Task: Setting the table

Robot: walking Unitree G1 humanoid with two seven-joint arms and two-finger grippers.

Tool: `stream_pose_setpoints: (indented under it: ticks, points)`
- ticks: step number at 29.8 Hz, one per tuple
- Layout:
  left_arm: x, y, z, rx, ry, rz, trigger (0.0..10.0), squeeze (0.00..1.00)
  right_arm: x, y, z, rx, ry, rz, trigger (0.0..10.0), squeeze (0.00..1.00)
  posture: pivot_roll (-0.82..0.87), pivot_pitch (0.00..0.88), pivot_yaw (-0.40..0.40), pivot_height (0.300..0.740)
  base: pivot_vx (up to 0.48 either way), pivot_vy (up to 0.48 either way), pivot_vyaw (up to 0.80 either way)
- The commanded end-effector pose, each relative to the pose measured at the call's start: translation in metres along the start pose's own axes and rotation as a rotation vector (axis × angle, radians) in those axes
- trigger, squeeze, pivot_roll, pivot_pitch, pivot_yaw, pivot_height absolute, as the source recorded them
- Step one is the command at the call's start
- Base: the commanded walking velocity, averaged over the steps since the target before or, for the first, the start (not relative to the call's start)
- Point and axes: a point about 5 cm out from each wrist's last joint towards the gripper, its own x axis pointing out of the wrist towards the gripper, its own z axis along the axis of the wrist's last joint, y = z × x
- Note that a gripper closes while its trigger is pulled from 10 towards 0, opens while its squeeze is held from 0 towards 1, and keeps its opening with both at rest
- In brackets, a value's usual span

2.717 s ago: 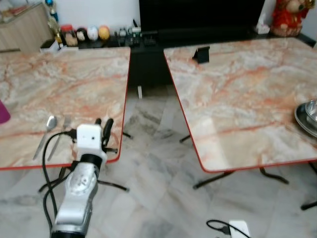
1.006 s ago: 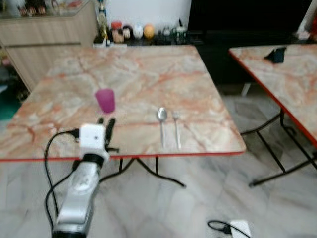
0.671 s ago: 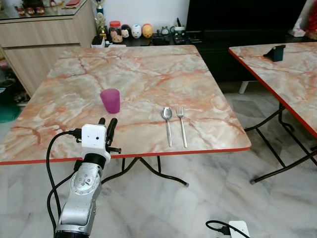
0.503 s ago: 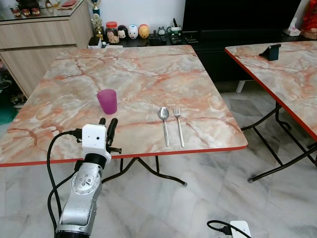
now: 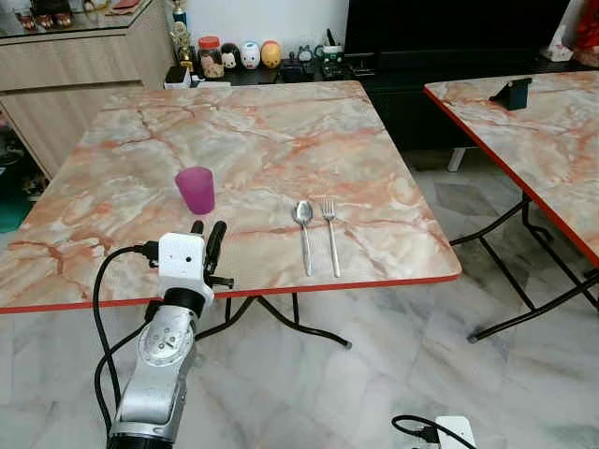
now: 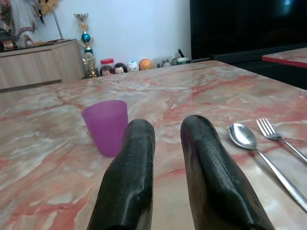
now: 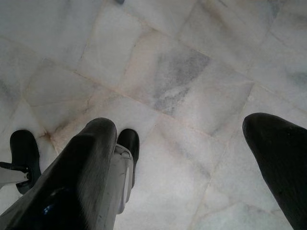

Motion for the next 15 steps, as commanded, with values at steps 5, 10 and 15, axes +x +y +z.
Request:
stream_pose_setpoints:
  ticks: [5, 10, 15]
  points:
    - [0.0009, 0.0013, 0.0019, 0.001, -0.007, 0.001, 10.0, 0.0, -0.0005, -0.0013, -0.0012, -0.022, -0.002, -0.002, 10.0, 0.0, -0.03, 0.0, 0.013, 0.732, 0.0, 0.0, 0.16]
    - [0.001, 0.0016, 0.0013, -0.001, -0.003, 0.004, 10.0, 0.0, -0.0006, -0.0008, -0.0014, -0.003, -0.005, 0.001, 10.0, 0.0, -0.03, 0.0, 0.015, 0.732, 0.0, 0.437, 0.34]
    - [0.003, 0.0005, 0.0028, -0.001, -0.009, -0.001, 10.0, 0.0, -0.0004, 0.0003, -0.0004, -0.03, -0.01, 0.012, 10.0, 0.0, -0.04, 0.0, 0.02, 0.732, 0.0, 0.48, 0.0]
